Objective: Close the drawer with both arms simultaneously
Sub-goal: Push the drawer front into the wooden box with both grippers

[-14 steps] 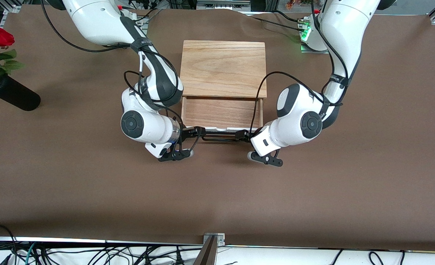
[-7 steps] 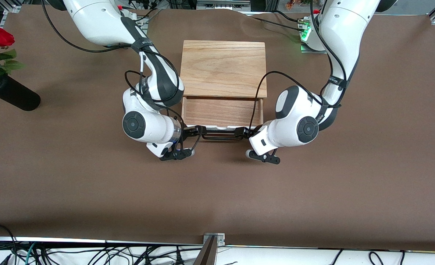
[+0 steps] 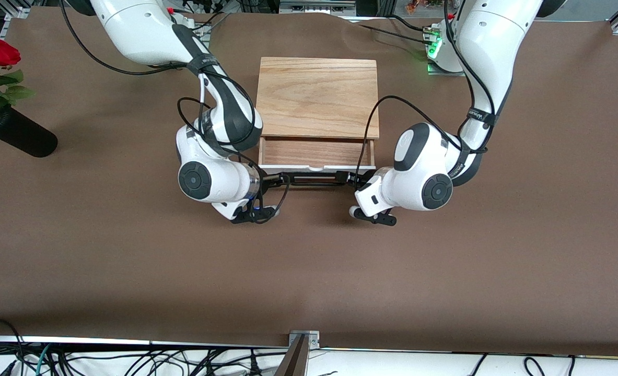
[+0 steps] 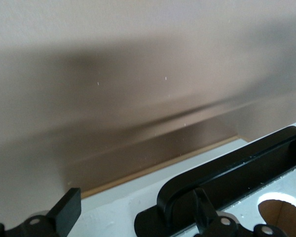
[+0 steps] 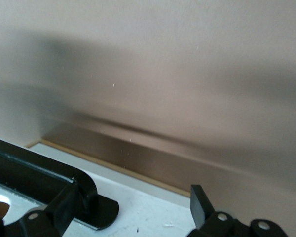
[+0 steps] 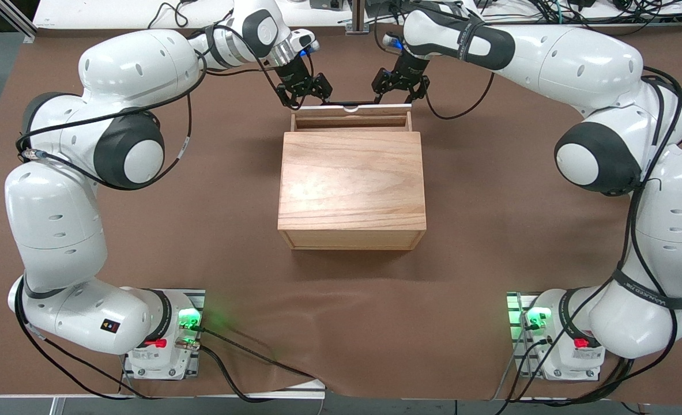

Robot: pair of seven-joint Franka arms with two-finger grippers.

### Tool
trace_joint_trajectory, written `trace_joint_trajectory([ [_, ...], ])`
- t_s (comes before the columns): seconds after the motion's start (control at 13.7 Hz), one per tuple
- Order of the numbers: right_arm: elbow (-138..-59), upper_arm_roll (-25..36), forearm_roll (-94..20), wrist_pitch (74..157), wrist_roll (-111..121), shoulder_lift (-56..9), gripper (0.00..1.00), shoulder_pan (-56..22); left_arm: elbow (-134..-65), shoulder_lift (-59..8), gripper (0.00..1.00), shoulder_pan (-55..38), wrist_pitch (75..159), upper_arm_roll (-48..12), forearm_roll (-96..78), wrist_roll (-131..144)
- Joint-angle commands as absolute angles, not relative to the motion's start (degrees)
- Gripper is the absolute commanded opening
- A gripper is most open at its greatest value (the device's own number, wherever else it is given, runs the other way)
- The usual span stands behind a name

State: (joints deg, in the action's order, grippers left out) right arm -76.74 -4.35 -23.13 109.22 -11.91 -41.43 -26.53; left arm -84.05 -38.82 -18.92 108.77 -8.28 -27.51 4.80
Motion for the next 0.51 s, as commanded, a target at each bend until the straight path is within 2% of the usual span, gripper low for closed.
trace_joint_trajectory([
  [0.0,-75.4,-5.6,-24.6,104.3,-11.6,-41.7,1.0,-26.5,-84.1,-38.1,1.0,-18.2,103.2,-8.4,-30.1,4.2],
  [0.44,-75.5,-6.0,-26.0,97.0,-11.4,-41.7,1.0,-26.5,-84.1,-38.0,1.0,-17.1,94.7,-8.4,-30.1,4.2],
])
